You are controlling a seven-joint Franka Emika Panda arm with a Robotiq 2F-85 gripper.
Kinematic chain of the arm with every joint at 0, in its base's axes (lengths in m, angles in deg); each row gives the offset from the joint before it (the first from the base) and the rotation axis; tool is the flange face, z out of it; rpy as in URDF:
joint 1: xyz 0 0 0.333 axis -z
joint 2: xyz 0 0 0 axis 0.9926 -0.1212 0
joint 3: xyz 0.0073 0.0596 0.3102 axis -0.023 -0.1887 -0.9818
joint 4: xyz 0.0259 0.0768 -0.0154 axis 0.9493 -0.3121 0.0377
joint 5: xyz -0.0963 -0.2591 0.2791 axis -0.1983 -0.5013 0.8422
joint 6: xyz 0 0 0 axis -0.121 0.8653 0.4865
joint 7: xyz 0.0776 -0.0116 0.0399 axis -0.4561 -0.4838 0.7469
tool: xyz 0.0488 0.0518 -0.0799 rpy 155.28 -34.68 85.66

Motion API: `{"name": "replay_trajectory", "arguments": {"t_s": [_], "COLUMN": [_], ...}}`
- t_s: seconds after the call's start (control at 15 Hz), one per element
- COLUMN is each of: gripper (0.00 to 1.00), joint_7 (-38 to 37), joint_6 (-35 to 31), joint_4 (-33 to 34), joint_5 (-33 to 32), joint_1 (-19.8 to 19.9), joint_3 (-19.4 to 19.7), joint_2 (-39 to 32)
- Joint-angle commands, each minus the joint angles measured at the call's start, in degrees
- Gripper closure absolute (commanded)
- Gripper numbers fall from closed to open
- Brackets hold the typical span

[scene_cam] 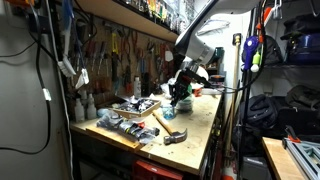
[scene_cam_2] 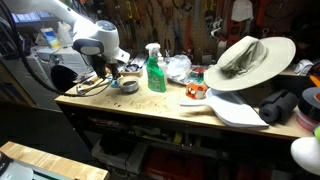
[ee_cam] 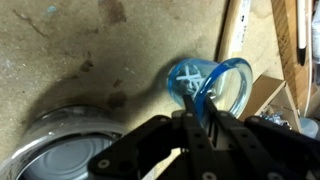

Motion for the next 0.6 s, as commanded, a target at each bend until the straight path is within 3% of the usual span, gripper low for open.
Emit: {"name": "replay_trajectory", "arguments": {"t_s": [0.0,0.53], "gripper": [0.93,0.92], "joint_7": [-3.5,-6.6], "joint_6": [-2.1,-4.6], "joint_4": [2.0,3.4], "joint_5": [1.4,1.7], "joint_1": [0.9,1.1], "joint_3": [-0.8,-1.7], "joint_2": [-1.8,-3.2]}}
